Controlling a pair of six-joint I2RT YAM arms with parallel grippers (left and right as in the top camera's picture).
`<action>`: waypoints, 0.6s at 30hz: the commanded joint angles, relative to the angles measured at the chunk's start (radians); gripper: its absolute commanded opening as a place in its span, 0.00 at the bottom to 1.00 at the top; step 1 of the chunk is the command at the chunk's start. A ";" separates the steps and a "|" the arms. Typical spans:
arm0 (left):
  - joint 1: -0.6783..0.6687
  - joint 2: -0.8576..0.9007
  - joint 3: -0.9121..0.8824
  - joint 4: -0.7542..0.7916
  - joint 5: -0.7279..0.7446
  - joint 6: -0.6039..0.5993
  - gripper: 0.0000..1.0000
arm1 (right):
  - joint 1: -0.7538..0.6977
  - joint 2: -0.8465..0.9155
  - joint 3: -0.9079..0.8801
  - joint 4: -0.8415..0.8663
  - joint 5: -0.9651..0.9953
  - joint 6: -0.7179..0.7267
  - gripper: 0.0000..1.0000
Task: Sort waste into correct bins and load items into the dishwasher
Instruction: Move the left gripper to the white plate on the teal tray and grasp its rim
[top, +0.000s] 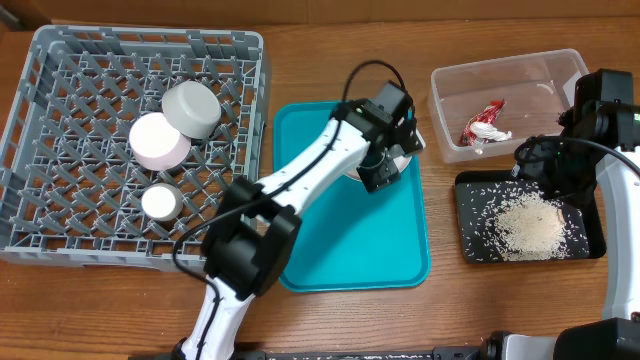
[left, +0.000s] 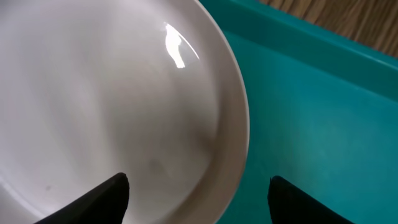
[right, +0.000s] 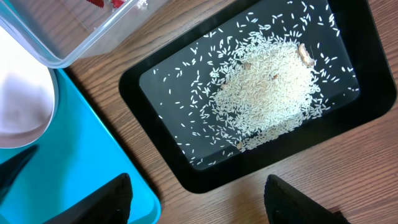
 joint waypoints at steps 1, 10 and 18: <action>-0.003 0.058 0.006 0.014 -0.066 0.034 0.71 | -0.002 -0.021 0.024 0.005 -0.001 -0.002 0.70; -0.005 0.097 0.006 -0.005 -0.105 -0.016 0.11 | -0.002 -0.021 0.024 0.004 0.000 -0.002 0.70; -0.002 0.024 0.081 -0.117 -0.106 -0.159 0.04 | -0.002 -0.021 0.024 -0.002 0.000 -0.002 0.70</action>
